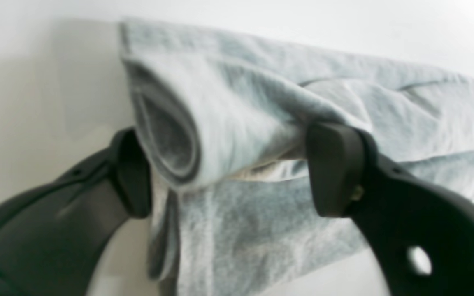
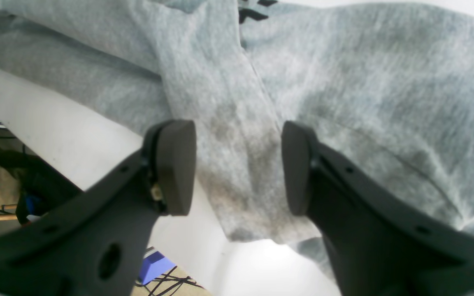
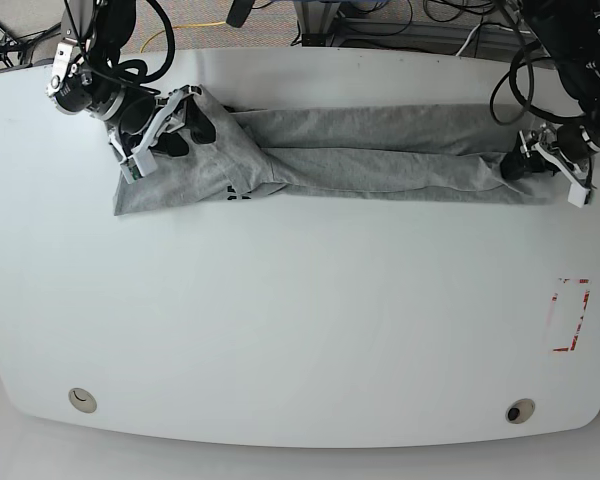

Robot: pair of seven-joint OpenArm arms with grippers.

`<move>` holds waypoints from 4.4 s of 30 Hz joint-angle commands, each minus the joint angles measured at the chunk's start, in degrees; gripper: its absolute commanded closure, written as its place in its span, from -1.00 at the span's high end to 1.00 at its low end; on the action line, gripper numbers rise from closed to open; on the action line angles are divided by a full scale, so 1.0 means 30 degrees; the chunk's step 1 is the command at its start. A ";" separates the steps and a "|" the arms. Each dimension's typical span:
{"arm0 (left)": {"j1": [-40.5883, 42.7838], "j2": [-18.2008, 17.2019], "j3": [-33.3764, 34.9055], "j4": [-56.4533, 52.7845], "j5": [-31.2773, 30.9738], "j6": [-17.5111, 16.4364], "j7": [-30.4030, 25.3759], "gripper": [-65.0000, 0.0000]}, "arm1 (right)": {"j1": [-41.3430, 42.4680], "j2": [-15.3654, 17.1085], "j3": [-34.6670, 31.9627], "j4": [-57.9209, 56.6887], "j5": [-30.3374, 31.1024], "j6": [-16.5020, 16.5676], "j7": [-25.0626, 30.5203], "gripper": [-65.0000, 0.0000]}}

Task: Fold the T-shirt properly
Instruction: 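Adjust the folded strip ends with both grippers, pressing them flat, then grasp the strip end with the left gripper and fold it toward the right gripper, then regrasp the strip end with the right gripper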

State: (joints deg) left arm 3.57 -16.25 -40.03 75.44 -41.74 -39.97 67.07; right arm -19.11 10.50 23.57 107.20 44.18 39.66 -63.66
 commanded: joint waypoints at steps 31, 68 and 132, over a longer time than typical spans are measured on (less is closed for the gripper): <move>0.1930 -0.0693 0.0933 0.5843 0.0212 -0.0012 -0.0539 -0.85 | 0.1434 0.1144 -0.0517 -0.6853 0.0437 0.0114 0.1864 -0.65; 0.1226 0.3263 0.9930 1.1264 0.1384 -0.0012 0.0897 -0.53 | 0.1404 0.1085 -0.1308 -0.6736 -0.0618 0.0114 0.2099 -0.66; 0.0875 0.2003 0.9519 0.4612 0.5721 -0.0012 -0.2151 -0.26 | 0.5097 0.3547 0.6780 -0.8494 0.2517 0.0114 -0.2912 0.96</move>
State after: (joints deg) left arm 5.76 -9.91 -11.62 89.36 -26.96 -39.99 57.52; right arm -4.16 19.59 43.51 82.48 51.13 39.90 -73.17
